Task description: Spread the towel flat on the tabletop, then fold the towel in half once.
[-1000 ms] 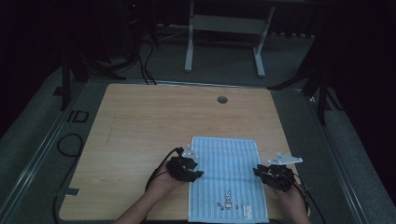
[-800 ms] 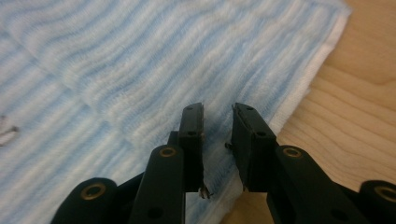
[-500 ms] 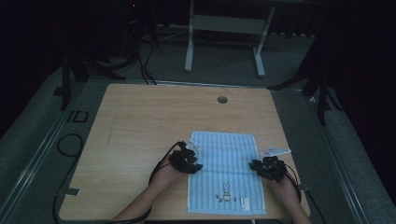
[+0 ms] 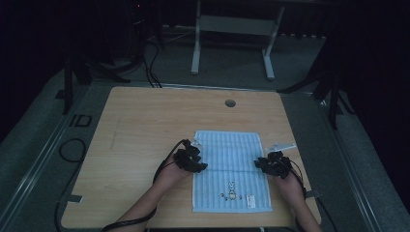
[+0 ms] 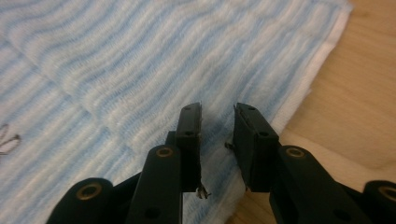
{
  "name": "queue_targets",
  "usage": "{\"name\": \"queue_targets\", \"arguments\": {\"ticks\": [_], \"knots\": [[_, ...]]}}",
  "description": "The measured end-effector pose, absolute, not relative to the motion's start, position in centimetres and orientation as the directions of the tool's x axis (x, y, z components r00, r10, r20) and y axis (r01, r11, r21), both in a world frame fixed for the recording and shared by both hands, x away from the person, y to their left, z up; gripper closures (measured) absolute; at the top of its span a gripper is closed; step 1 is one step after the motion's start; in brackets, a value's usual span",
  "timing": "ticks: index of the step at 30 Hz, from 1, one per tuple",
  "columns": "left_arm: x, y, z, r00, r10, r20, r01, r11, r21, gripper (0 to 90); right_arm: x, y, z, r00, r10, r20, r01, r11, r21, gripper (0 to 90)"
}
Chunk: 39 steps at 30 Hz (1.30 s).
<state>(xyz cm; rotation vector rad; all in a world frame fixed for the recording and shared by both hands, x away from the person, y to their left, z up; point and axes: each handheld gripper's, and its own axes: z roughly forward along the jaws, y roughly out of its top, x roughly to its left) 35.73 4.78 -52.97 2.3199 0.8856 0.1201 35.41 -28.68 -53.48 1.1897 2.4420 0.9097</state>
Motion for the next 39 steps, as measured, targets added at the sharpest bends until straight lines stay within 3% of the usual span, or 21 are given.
{"name": "queue_targets", "arguments": {"ticks": [4, 6, 7, 15, 27, 39], "knots": [[36.5, 5.2, -51.8, 0.760, 0.638, -0.124, 0.563, -0.552, 0.615, 54.7, 36.0, -29.2, -52.0, -0.619, 0.785, 0.033, 0.596, 0.441, 0.671, 67.5], [37.3, 5.4, -51.4, 0.753, 0.648, -0.115, 0.564, -0.547, 0.618, 49.1, 36.3, -29.3, -51.5, -0.612, 0.790, 0.024, 0.595, 0.441, 0.672, 65.9], [38.6, 5.9, -51.0, 0.753, 0.647, -0.122, 0.564, -0.538, 0.626, 46.0, 37.8, -29.6, -50.1, -0.603, 0.798, 0.014, 0.590, 0.434, 0.680, 57.8], [42.2, 6.2, -50.4, 0.688, 0.719, -0.098, 0.597, -0.485, 0.639, 39.9, 41.5, -29.5, -48.4, -0.562, 0.827, 0.016, 0.609, 0.401, 0.684, 53.2], [45.8, 6.6, -52.5, 0.589, 0.801, -0.104, 0.679, -0.422, 0.600, 41.0, 46.6, -28.4, -51.2, -0.483, 0.876, 0.023, 0.715, 0.378, 0.589, 51.2], [46.8, 5.8, -54.0, 0.579, 0.808, -0.105, 0.695, -0.423, 0.581, 43.4, 47.6, -27.4, -53.1, -0.488, 0.873, 0.001, 0.742, 0.415, 0.527, 54.6]]}}
